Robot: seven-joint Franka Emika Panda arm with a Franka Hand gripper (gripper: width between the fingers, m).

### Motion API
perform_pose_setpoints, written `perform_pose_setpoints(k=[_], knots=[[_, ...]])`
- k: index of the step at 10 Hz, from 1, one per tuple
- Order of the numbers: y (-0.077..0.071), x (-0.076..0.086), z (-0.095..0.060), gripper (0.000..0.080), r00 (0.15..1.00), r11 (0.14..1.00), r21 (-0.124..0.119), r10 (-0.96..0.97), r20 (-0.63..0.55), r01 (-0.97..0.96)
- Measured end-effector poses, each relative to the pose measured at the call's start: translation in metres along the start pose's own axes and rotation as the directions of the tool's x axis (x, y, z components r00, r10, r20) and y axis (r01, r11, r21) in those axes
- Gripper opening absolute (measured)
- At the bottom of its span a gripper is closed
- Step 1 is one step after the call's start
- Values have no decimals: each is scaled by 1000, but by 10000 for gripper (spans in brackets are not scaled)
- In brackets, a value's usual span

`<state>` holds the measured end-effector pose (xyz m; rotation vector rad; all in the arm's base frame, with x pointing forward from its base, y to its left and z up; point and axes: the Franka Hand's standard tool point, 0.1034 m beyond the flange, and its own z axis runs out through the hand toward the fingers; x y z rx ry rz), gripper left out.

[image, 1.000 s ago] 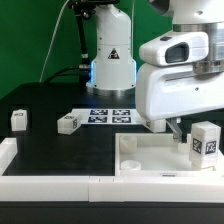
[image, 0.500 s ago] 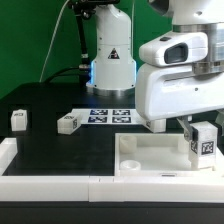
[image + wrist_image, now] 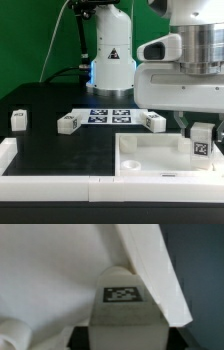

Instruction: Assemble one leg

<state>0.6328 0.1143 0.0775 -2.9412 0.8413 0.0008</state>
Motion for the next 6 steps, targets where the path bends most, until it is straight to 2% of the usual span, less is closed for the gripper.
perform_pose_setpoints(k=[2,3,4,5,6], knots=[[1,1,0,291,960,960,8,280,1,-280],[1,1,0,291,910,910,9,414,6,-414],[1,1,1,291,802,802,10,597,17,-597],[1,1,1,291,798,798,10,602,17,-602],[1,1,1,291,715,715,10,699,26,-699]])
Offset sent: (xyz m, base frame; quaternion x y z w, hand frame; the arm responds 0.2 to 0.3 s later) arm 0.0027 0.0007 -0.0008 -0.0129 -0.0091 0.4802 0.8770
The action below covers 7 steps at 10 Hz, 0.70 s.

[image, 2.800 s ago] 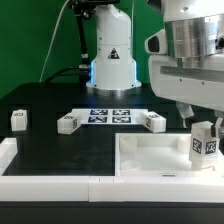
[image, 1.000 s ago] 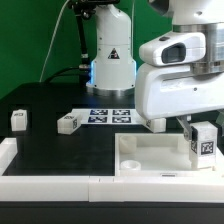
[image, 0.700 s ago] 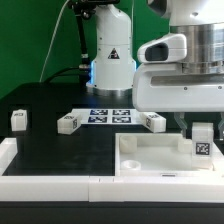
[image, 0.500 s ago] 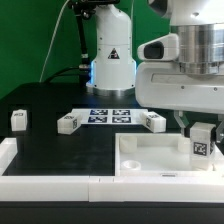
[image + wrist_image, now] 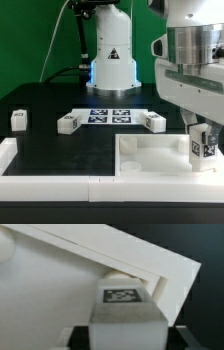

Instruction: Assemble one leg

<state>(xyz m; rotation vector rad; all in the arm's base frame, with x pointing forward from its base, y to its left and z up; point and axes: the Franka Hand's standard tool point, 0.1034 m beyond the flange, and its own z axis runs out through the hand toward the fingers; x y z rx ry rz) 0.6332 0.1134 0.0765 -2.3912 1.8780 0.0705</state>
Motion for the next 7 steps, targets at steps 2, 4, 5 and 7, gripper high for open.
perform_pose_setpoints(k=[2,4,5,7], knots=[[0,0,0,402,994,994,0,-108,0,108],[0,-2,2,619,960,960,-15,-279,7,279],[-1,-1,3,619,890,890,-14,-455,9,455],[-2,-5,3,649,759,759,-19,-651,14,651]])
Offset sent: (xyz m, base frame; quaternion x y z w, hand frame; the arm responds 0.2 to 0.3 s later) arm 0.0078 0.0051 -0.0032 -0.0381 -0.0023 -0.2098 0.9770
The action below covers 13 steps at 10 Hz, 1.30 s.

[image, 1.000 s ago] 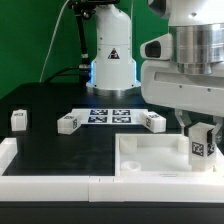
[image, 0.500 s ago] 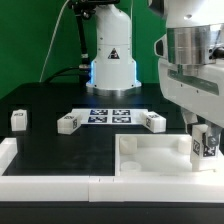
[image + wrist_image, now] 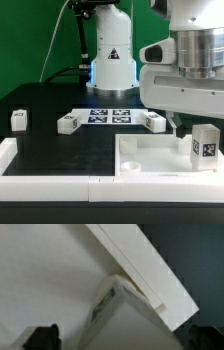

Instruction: Assemble one leg

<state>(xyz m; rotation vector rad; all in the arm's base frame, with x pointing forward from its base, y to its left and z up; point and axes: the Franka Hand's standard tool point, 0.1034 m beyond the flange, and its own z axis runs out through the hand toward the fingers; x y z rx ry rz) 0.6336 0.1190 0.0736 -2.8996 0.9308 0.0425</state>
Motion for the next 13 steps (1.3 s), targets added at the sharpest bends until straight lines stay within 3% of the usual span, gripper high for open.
perform_pose_setpoints(k=[1,3,4,5,6,8,10,12,13], knots=[[-1,0,0,649,987,987,-15,-158,-9,158],[-1,-1,0,649,882,881,-59,-471,-13,470],[-1,0,0,649,835,834,-62,-550,-8,549],[1,2,-1,649,708,706,-72,-706,4,705],[2,2,-1,649,663,660,-70,-749,9,748],[1,2,0,622,686,684,-70,-728,7,726],[1,1,0,288,712,710,-70,-702,4,701],[1,1,0,290,729,727,-68,-685,2,683],[0,0,0,290,827,826,-58,-562,-6,561]])
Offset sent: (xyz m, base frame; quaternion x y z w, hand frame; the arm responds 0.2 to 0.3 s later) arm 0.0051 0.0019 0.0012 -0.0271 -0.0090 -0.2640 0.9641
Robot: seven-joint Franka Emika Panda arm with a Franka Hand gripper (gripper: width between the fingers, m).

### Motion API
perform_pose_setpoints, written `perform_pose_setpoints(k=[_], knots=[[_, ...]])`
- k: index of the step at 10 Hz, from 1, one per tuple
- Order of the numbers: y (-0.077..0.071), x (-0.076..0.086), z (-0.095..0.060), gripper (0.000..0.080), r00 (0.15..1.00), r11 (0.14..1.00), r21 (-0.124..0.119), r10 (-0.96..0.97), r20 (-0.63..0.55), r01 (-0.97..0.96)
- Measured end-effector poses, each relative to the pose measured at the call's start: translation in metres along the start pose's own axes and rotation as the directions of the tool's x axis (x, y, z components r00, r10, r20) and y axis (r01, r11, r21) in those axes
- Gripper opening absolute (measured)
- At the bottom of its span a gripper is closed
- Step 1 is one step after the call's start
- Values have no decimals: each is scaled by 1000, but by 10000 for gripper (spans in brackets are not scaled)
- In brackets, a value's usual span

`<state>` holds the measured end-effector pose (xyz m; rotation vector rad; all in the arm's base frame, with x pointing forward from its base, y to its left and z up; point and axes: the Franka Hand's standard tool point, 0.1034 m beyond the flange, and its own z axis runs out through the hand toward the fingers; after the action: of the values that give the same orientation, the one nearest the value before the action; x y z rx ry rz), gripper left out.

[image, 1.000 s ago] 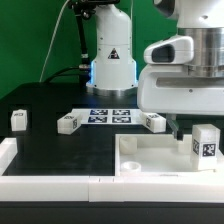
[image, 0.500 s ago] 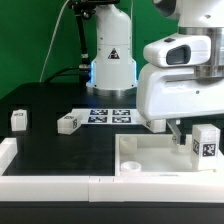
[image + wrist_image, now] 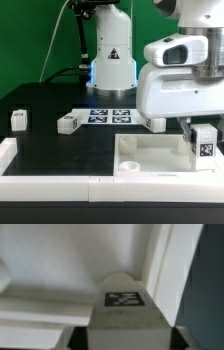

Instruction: Assemble one leg

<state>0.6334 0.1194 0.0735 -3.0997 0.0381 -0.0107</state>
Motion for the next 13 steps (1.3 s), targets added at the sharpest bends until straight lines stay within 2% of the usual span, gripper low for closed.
perform_pose_setpoints(k=[2,3,5,8,9,10,11,12,13], knots=[[0,-1,2,290,924,924,13,382,8,-383],[1,-1,2,290,819,819,17,573,13,-573],[1,-1,2,290,686,686,18,728,16,-728],[1,-1,2,290,273,273,12,961,39,-962],[1,-1,2,290,177,176,9,983,42,-984],[1,-1,2,290,141,141,8,989,44,-990],[1,-1,2,290,167,166,9,985,44,-986],[1,-1,2,389,202,202,11,978,44,-979],[1,-1,2,541,243,242,12,969,44,-970]])
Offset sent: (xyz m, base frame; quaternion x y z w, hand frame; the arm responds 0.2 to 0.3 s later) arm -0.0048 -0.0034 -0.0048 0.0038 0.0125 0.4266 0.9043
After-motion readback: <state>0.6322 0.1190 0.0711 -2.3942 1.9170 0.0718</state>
